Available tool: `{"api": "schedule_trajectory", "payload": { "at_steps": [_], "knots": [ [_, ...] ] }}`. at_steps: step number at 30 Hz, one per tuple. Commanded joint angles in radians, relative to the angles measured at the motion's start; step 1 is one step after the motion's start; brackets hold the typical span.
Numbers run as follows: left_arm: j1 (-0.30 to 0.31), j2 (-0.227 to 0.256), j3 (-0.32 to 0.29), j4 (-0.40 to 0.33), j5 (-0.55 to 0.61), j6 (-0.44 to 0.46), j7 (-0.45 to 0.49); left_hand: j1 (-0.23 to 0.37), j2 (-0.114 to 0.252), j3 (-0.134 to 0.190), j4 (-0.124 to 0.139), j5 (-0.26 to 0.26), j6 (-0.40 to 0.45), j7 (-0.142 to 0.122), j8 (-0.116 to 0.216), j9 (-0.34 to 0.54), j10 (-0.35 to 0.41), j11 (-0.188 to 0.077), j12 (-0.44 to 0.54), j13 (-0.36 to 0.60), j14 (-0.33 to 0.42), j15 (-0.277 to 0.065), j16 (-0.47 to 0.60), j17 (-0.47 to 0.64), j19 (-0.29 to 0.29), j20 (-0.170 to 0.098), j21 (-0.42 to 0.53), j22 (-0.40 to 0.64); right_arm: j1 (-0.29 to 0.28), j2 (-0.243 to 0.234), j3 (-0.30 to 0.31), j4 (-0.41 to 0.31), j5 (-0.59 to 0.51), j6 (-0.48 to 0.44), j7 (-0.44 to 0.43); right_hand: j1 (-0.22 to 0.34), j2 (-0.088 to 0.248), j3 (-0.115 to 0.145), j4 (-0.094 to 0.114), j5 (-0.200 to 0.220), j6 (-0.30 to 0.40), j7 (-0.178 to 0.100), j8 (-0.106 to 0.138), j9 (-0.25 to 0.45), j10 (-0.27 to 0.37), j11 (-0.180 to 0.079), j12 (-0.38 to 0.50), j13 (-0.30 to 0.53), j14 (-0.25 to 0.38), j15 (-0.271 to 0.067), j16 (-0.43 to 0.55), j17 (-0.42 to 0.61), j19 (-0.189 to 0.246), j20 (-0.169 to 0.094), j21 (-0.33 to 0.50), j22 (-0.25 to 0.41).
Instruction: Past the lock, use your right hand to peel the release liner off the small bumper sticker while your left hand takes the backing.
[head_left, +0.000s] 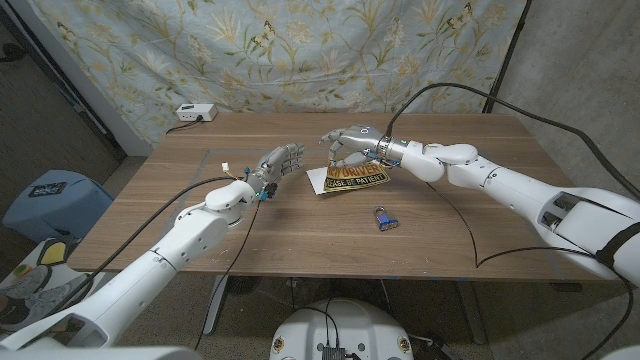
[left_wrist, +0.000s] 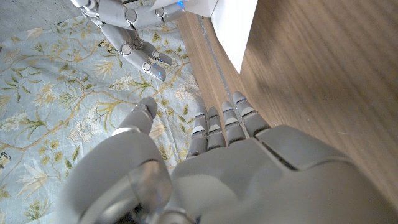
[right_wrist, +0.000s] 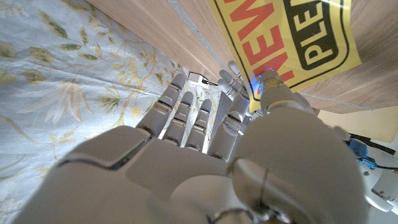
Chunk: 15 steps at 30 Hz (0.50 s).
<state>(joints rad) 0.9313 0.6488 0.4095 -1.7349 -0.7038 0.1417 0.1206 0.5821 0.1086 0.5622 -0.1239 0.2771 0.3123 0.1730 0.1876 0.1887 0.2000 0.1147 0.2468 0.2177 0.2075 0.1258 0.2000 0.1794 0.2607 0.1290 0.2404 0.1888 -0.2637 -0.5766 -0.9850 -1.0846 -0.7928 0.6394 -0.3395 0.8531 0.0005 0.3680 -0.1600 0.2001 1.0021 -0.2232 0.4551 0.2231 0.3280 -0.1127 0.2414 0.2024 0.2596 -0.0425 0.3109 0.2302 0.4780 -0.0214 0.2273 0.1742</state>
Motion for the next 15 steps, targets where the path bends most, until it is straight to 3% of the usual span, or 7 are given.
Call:
{"api": "schedule_trajectory", "payload": {
  "at_steps": [1,15],
  "knots": [
    [0.001,0.005,-0.017,-0.02,-0.082,0.055,-0.007,-0.013,0.003,-0.007,-0.001,-0.002,-0.007,0.007,-0.001,0.004,-0.009,0.009,-0.008,0.005,0.0,0.011,-0.003,0.004,0.007,0.008,0.006,0.004,-0.01,-0.021,0.021,-0.027,-0.005,-0.022,0.005,0.008,-0.001,-0.004,0.001,0.003,0.006,0.002,0.005,0.002,0.011,-0.001,-0.002,0.003,0.006,-0.079,0.005,0.004,0.007,-0.001,-0.003,0.006],
    [-0.008,0.006,-0.034,-0.011,-0.149,0.088,-0.008,-0.017,0.003,-0.01,-0.004,-0.002,-0.017,0.013,-0.002,0.004,-0.013,0.021,-0.01,0.008,-0.001,0.022,-0.006,0.003,0.016,0.017,0.009,0.005,-0.022,-0.035,0.04,-0.06,-0.007,-0.055,0.014,0.011,-0.002,-0.007,0.002,0.004,0.007,0.002,0.006,0.004,0.011,-0.002,-0.004,0.003,0.007,-0.079,0.005,0.005,0.009,-0.003,-0.004,0.006]
  ]
}}
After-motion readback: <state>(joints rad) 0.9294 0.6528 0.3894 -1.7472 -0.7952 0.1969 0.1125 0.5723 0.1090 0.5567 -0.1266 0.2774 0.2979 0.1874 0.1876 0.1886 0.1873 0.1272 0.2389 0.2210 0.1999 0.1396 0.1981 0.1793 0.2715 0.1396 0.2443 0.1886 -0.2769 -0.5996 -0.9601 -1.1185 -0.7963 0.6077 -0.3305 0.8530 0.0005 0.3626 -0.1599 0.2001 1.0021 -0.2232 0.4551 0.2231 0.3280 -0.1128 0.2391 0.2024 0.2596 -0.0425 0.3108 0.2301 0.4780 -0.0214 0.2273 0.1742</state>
